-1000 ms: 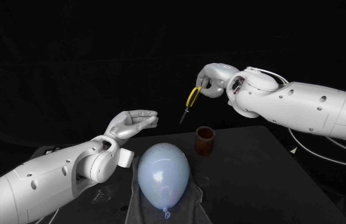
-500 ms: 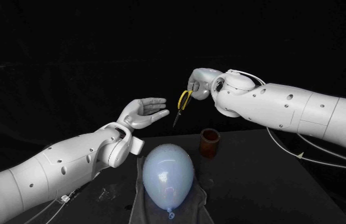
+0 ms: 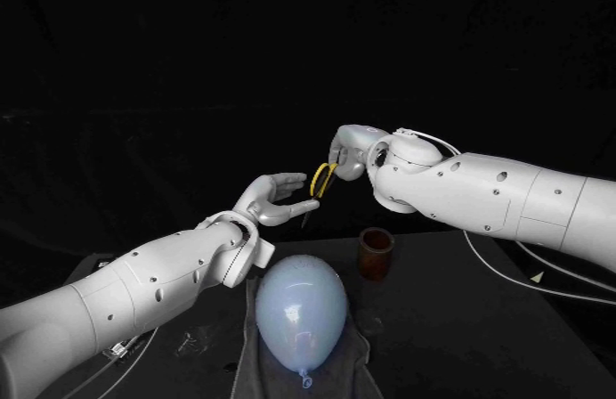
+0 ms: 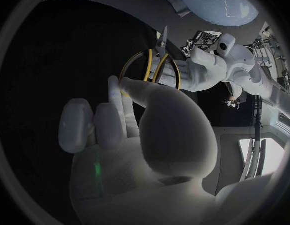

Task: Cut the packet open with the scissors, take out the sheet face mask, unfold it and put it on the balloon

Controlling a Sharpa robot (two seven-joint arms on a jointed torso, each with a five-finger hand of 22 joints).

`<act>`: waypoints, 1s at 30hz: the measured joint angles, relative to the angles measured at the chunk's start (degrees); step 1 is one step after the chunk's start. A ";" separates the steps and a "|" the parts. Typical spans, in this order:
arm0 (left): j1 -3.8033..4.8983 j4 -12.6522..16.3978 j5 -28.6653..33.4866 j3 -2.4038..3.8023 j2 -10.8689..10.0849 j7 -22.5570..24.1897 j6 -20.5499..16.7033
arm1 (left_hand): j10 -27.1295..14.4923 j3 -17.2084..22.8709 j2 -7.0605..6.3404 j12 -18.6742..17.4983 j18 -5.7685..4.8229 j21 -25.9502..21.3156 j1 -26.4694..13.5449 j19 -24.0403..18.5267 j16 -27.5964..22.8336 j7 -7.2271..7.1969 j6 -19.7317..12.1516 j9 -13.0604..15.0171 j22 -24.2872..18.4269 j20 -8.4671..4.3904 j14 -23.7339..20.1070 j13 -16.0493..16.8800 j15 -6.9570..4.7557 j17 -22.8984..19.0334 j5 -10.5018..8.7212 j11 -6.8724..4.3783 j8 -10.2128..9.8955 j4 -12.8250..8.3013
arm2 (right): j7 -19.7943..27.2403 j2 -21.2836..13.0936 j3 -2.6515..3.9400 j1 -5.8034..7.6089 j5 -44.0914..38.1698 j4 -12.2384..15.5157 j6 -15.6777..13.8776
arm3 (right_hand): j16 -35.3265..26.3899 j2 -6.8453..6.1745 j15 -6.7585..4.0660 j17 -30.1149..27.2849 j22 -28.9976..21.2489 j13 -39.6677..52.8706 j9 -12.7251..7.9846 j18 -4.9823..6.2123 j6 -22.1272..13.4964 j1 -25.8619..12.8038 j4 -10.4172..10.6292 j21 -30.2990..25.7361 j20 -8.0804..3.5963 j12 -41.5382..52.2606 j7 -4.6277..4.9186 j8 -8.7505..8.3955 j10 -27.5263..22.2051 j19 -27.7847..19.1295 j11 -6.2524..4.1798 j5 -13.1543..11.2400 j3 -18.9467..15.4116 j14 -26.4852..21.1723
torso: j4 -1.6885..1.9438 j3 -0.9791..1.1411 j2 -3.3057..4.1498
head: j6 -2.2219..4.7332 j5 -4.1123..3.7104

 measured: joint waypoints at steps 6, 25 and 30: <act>-0.01 -2.07 -0.91 -0.06 1.46 -3.16 -1.04 | 4.09 0.64 1.92 0.57 0.01 1.79 1.08 4.17 2.09 0.22 2.52 0.91 0.53 -0.08 8.19 0.29 -0.90 2.06 0.00 1.05 0.84 -0.38 | -0.70 -0.34 0.00 -0.03 1.00 1.11 -0.49 | 0.00 0.00 0.00 0.08 0.01 0.00 0.00 -0.01 -0.01 0.00 -0.05 0.00 0.00 -0.03 0.01 0.03 0.00 -0.01 0.00 0.00 -0.04 0.00 | -0.01 0.03 0.03 | -0.24 -0.02; -0.02 -4.35 -0.35 -0.04 3.17 -5.51 -1.22 | 20.54 3.55 7.42 2.63 2.99 6.00 3.75 18.78 4.89 2.87 17.83 4.45 1.28 -0.18 21.84 0.66 -3.90 4.25 0.00 -2.01 6.50 -0.62 | -0.99 0.22 0.00 -0.27 2.40 1.01 -1.56 | -0.02 0.00 0.01 0.20 0.28 0.07 0.18 -0.38 -0.08 0.01 -0.30 0.23 -0.21 -0.14 0.10 -0.04 0.00 0.20 0.00 -0.05 0.19 -0.01 | 0.12 -0.09 -0.06 | -0.99 -0.09; -0.02 -4.48 -0.18 -0.03 3.34 -5.59 -1.10 | 21.16 3.79 7.65 2.62 3.18 6.00 3.97 19.16 4.89 3.05 18.30 4.45 1.30 -0.16 22.37 0.64 -4.14 4.19 0.00 -2.22 6.67 -0.67 | -0.94 0.53 0.00 -0.48 2.73 0.63 -1.73 | 0.19 0.00 0.01 0.19 0.27 0.09 0.21 -0.39 -0.08 0.02 -0.46 0.22 -0.21 -0.15 0.10 0.12 0.00 0.20 0.00 -0.12 0.34 -0.01 | 0.12 -0.09 -0.07 | -1.01 -0.19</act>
